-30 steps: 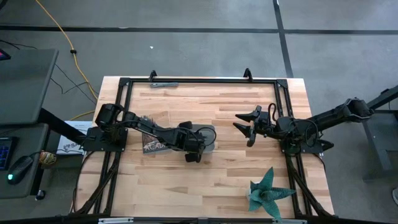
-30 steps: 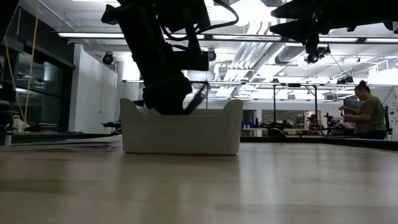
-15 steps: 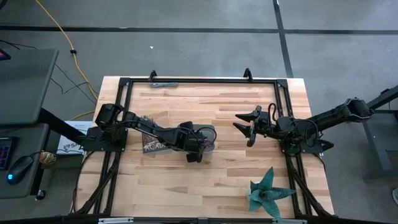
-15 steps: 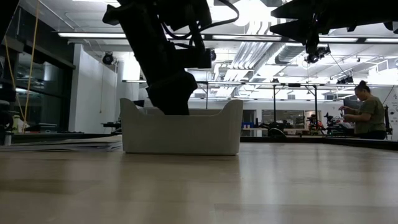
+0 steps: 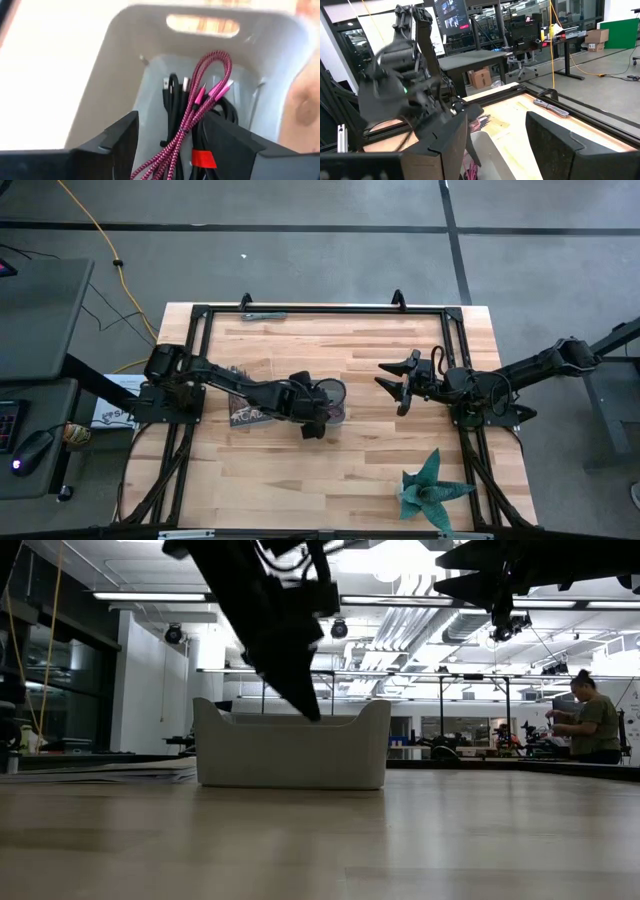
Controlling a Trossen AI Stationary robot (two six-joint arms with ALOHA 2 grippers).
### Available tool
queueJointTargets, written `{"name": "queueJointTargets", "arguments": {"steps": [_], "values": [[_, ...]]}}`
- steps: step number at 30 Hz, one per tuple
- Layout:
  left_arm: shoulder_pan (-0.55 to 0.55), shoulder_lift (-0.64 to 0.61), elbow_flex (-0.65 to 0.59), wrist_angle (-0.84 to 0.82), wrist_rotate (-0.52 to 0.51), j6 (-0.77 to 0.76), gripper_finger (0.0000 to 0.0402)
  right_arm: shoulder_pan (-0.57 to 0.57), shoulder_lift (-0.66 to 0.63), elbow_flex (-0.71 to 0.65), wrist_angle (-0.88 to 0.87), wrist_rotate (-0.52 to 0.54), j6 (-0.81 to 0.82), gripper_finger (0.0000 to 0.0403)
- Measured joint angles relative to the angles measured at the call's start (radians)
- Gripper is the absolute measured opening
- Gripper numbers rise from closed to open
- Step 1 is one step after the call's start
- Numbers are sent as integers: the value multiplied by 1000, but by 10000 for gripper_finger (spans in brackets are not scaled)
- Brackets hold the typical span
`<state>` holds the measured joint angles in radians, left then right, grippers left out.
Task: Pick and place USB-C Cables
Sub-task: Put the black white charger cable into the gray bin
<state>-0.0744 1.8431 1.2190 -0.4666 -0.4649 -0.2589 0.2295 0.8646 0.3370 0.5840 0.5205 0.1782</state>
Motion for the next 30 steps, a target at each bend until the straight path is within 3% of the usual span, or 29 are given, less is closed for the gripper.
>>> {"name": "queueJointTargets", "arguments": {"steps": [7,10,18,23,30], "values": [[-44,-74,-2,6,-97,57,205,0,0,0,-6,0,4,195],[-62,-113,-40,92,-115,95,205,0,0,0,-16,0,5,195],[-22,-342,-342,552,129,165,204,0,0,0,-43,-1,42,195],[17,-591,-583,821,153,158,203,0,-1,0,-49,-2,44,195],[30,-948,-849,1042,155,165,203,0,-1,0,-57,-5,49,195]]}}
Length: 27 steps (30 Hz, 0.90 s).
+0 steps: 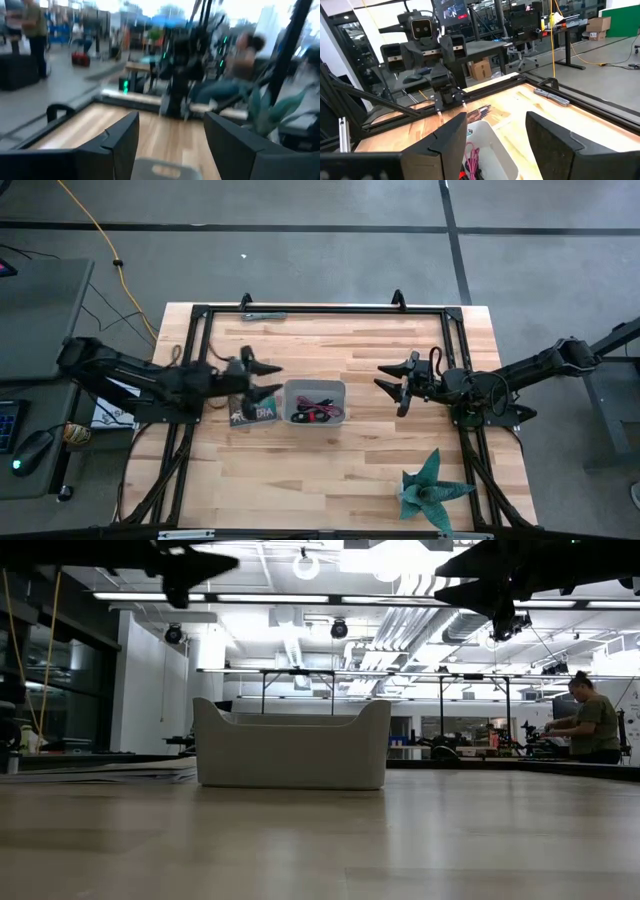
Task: Pick and place USB-C Cables
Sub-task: Put the black white charger cable into the gray bin
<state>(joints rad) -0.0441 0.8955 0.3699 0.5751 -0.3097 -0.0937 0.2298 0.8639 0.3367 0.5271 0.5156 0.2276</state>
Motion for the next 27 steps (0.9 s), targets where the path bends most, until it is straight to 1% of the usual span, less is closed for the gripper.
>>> {"name": "queueJointTargets", "arguments": {"steps": [3,6,9,14,16,17,19,21,22,24,26,27], "values": [[-1,-106,-63,29,5,-3,203,0,0,0,1,0,0,195],[-2,-171,-96,31,15,-7,203,0,0,0,6,0,3,195],[-3,-202,-112,30,20,-7,202,0,0,0,8,0,3,195],[-3,-206,-114,28,16,-7,202,0,0,0,8,1,1,195],[-2,-203,-114,27,-37,-17,202,0,0,0,8,1,1,195],[-2,-199,-114,17,-84,-38,202,0,0,0,8,2,0,195],[0,-182,-114,-19,-219,-95,202,0,0,0,8,9,0,195],[12,-153,-107,-73,-344,-143,202,0,0,0,8,26,0,195],[27,-137,-92,-125,-383,-167,202,-1,0,0,8,36,0,195],[79,-98,-33,-280,-402,-230,202,-1,0,0,9,58,0,195],[154,-43,52,-456,-388,-291,202,-1,0,0,10,76,0,195],[199,-5,101,-534,-377,-298,202,-1,0,0,13,82,0,195]]}}
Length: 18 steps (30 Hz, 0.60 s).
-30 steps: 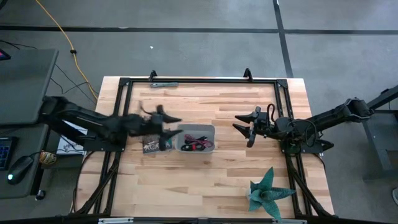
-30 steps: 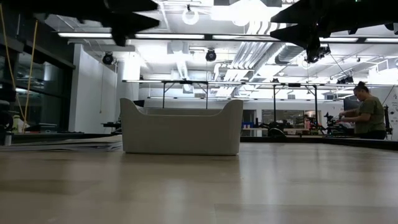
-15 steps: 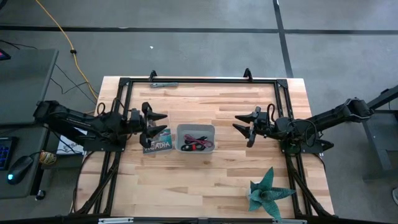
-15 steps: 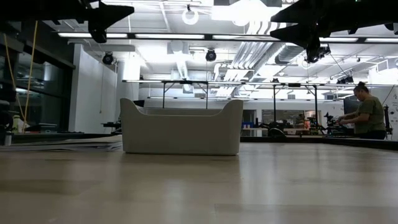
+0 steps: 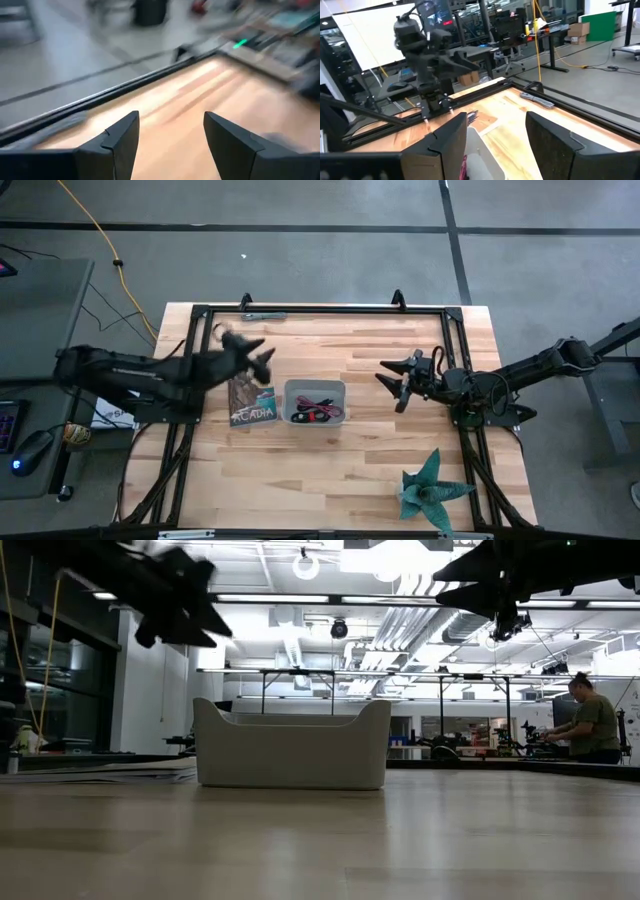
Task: Pick and place USB-C Cables
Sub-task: Put the black white charger cable into the gray bin
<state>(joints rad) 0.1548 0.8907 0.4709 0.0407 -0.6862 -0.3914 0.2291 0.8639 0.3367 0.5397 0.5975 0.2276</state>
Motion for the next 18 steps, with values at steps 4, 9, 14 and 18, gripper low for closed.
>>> {"name": "queueJointTargets", "arguments": {"steps": [4,9,14,18], "values": [[232,177,208,-269,103,10,202,0,0,0,3,-1,0,195],[502,454,417,-467,375,69,202,0,0,0,2,-5,0,195],[627,695,527,-499,536,140,202,0,0,0,-7,-5,0,195],[664,829,593,-494,553,164,202,0,0,0,-20,-6,0,195]]}}
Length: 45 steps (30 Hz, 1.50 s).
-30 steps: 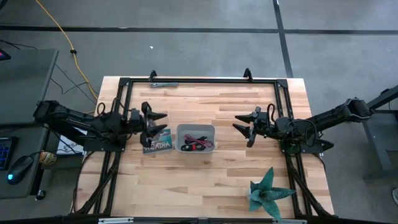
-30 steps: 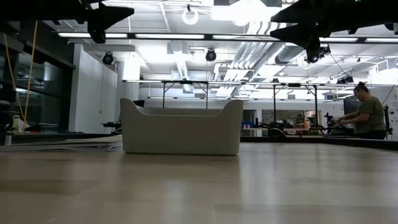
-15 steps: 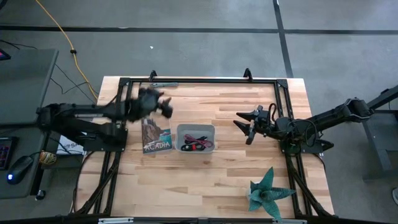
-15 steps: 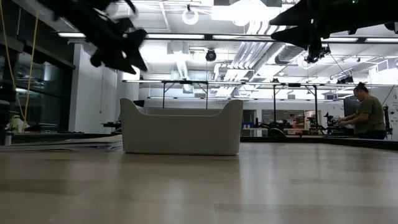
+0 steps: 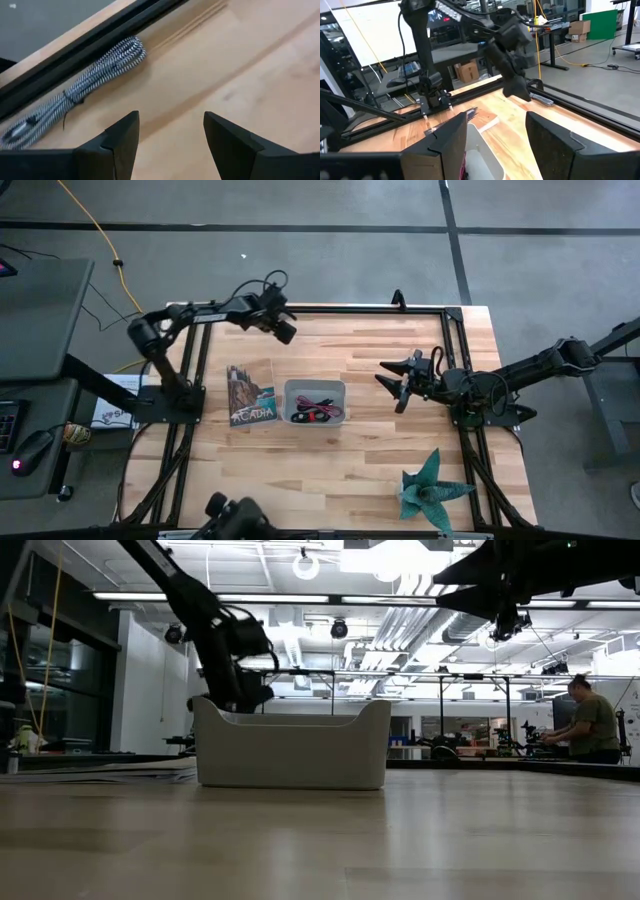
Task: Pick and place USB-C Cables
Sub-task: Put the black white charger cable into the gray bin
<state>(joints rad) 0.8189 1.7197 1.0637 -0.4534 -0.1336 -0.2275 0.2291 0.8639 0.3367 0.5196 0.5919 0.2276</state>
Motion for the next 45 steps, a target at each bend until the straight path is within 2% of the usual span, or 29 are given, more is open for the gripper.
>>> {"name": "queueJointTargets", "arguments": {"steps": [4,10,14,26,32,41,45], "values": [[15,79,52,16,-39,45,202,0,0,0,-9,0,0,195],[25,126,86,70,-134,112,202,0,0,0,-15,0,20,195],[50,149,96,73,-153,121,202,0,0,0,-22,1,26,195],[130,229,98,126,-130,168,202,0,0,0,-23,10,1,195],[137,234,99,125,-111,202,202,0,1,0,-22,88,-26,195],[109,244,147,-52,-72,224,202,0,1,0,-22,104,-50,195],[79,244,155,-80,-73,230,202,-1,1,0,-21,103,-51,195]]}}
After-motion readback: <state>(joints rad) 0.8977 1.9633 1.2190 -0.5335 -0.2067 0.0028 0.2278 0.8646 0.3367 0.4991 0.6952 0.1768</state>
